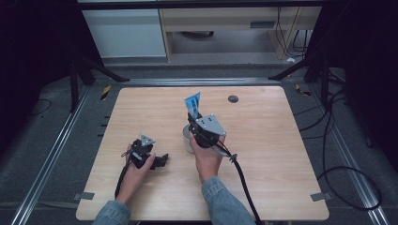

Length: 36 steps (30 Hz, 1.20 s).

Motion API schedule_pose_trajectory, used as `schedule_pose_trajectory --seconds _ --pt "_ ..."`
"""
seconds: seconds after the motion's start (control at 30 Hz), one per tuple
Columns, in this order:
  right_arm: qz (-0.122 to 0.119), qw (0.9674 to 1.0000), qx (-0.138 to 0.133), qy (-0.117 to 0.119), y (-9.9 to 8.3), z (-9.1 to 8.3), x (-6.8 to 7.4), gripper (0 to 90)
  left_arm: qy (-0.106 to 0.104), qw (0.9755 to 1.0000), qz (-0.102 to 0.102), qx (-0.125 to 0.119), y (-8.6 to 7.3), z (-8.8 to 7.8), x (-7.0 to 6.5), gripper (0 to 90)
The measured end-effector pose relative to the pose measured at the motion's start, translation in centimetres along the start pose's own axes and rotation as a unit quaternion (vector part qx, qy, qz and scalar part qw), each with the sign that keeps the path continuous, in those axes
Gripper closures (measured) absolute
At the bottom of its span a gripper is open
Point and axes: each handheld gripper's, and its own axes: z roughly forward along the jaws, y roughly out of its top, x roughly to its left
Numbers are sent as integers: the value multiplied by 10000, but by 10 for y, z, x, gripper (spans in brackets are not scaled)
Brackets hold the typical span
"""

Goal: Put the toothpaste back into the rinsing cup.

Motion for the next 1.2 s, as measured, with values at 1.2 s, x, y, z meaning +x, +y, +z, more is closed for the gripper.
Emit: schedule_pose_trajectory --seconds 1.2 --pt "-69 9997 217 24 -33 8 0 720 -11 10000 -9 -5 0 0 0 0"
